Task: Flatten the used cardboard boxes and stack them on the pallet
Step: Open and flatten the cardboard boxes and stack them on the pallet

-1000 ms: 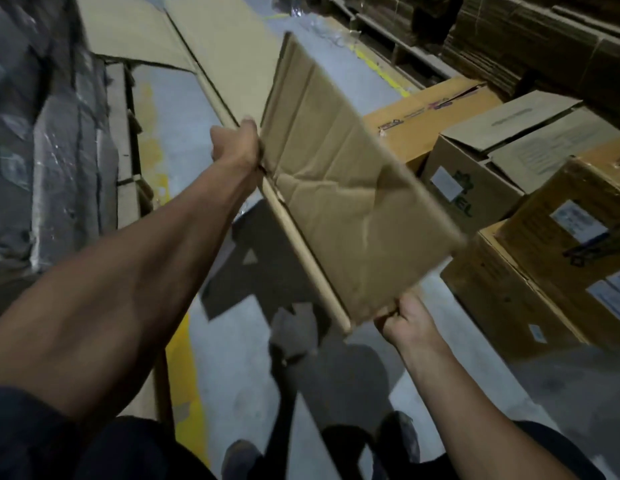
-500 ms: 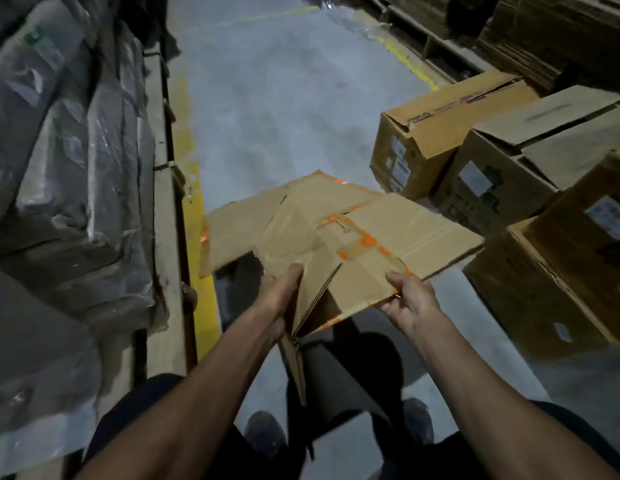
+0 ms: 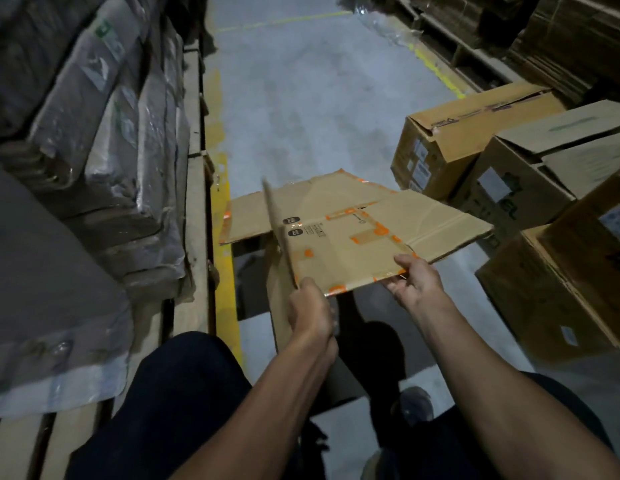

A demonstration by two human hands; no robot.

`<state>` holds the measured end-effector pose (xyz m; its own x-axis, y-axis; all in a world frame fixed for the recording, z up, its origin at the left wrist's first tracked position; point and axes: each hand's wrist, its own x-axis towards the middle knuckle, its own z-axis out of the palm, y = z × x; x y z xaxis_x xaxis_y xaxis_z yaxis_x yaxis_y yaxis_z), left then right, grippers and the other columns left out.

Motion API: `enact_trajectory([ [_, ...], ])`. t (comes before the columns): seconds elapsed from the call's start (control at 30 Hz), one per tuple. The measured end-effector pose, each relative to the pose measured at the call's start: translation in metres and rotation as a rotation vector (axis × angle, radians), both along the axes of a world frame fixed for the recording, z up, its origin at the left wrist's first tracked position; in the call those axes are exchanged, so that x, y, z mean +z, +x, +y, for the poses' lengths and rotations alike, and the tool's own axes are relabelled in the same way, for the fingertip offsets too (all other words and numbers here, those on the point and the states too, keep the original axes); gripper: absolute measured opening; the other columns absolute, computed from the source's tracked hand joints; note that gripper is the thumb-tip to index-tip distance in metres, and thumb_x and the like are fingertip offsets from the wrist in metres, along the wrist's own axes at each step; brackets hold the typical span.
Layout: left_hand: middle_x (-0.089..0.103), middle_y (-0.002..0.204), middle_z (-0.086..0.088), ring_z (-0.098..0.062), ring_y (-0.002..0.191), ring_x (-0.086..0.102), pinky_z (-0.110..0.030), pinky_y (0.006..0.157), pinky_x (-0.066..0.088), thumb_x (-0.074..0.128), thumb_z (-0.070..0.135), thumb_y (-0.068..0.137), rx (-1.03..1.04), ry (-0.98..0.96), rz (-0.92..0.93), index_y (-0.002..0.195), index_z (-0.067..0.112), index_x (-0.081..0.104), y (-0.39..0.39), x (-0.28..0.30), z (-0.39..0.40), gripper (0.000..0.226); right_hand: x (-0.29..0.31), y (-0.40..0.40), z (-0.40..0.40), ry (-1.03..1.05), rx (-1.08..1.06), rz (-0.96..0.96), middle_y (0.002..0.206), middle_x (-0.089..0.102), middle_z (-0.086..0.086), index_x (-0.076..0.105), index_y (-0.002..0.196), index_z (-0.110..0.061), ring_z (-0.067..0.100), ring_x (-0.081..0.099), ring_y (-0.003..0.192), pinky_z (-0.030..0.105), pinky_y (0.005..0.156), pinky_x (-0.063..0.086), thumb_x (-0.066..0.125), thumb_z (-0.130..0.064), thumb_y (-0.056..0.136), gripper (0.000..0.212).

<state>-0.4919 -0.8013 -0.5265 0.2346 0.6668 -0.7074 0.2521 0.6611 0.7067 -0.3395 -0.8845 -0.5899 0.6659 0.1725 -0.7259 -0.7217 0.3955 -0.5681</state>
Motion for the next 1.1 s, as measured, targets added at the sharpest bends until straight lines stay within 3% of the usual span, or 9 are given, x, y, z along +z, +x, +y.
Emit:
enact_trajectory([
  [0.1,0.063,0.104,-0.014,-0.024,0.09,0.064,-0.029,0.066,0.049,0.048,0.025,0.101,0.021,-0.228,-0.118,0.109,0.007,0.06,-0.006,-0.001,-0.019,0.023,0.0,-0.004,0.0,-0.002,0.0,-0.012,0.112,0.068,0.025,0.054,0.134,-0.006,0.043,0.069,0.09,0.051,0.053,0.058,0.055,0.012,0.091,0.046],
  [0.17,0.045,0.147,-0.019,-0.032,0.132,0.05,-0.036,0.095,0.047,0.055,0.03,0.1,0.088,-0.39,-0.258,0.144,0.004,0.043,-0.01,-0.006,-0.02,0.052,0.0,-0.006,-0.002,0.007,0.0,-0.013,0.113,0.068,0.025,0.055,0.133,-0.006,0.044,0.069,0.092,0.052,0.055,0.058,0.056,0.011,0.091,0.046],
  [0.27,0.017,0.164,-0.013,-0.032,0.149,0.027,-0.043,0.114,0.036,0.067,0.038,0.093,0.314,-0.513,-0.463,0.157,0.012,0.021,-0.012,-0.013,-0.012,0.082,-0.002,-0.008,-0.004,0.009,-0.001,0.01,0.113,0.069,0.025,0.055,0.134,-0.006,0.043,0.071,0.092,0.051,0.056,0.058,0.057,0.009,0.091,0.045],
  [0.33,0.027,0.161,-0.013,-0.033,0.144,0.036,-0.045,0.115,0.038,0.073,0.039,0.088,0.435,-0.525,-0.519,0.155,0.014,0.026,-0.006,-0.02,-0.006,0.086,-0.001,-0.008,-0.003,0.017,0.003,0.012,0.113,0.069,0.025,0.056,0.133,-0.006,0.043,0.071,0.093,0.052,0.057,0.058,0.058,0.009,0.09,0.045],
  [0.43,0.062,0.131,-0.017,-0.03,0.116,0.062,-0.045,0.099,0.052,0.068,0.021,0.093,0.485,-0.422,-0.526,0.131,0.012,0.053,0.007,-0.031,0.003,0.041,0.004,-0.008,-0.004,0.058,0.008,0.02,0.112,0.07,0.024,0.059,0.126,-0.006,0.042,0.072,0.089,0.054,0.061,0.059,0.059,0.01,0.089,0.04],
  [0.53,0.069,0.105,-0.012,-0.026,0.094,0.067,-0.052,0.093,0.053,0.062,0.007,0.096,0.449,-0.303,-0.481,0.111,0.011,0.058,0.014,-0.039,0.019,0.016,0.007,-0.003,-0.003,0.078,0.048,0.029,0.113,0.069,0.025,0.062,0.113,-0.003,0.041,0.07,0.095,0.059,0.07,0.06,0.055,0.01,0.088,0.029],
  [0.67,0.064,0.115,-0.023,-0.037,0.102,0.067,-0.063,0.083,0.055,0.064,-0.007,0.088,0.454,-0.208,-0.376,0.122,-0.003,0.048,0.015,-0.054,0.056,0.038,0.005,0.002,0.009,0.086,0.125,0.066,0.11,0.07,0.023,0.062,0.104,-0.005,0.04,0.068,0.103,0.059,0.091,0.055,0.055,-0.004,0.093,0.013],
  [0.83,0.065,0.111,-0.027,-0.038,0.095,0.067,-0.054,0.068,0.059,0.061,-0.013,0.086,0.397,-0.249,-0.318,0.119,-0.01,0.056,0.015,-0.068,0.085,0.034,-0.007,0.011,0.027,0.038,0.137,0.051,0.102,0.075,0.021,0.061,0.12,-0.001,0.036,0.075,0.085,0.052,0.062,0.061,0.057,-0.009,0.099,0.023],
  [1.1,0.066,0.117,-0.028,-0.044,0.103,0.068,-0.061,0.079,0.058,0.06,-0.013,0.081,0.391,-0.376,-0.276,0.121,-0.008,0.057,0.008,-0.046,0.119,0.04,0.021,0.01,0.045,-0.131,0.142,-0.034,0.117,0.066,0.024,0.054,0.126,-0.002,0.041,0.068,0.099,0.055,0.06,0.06,0.049,0.017,0.091,0.04],
])
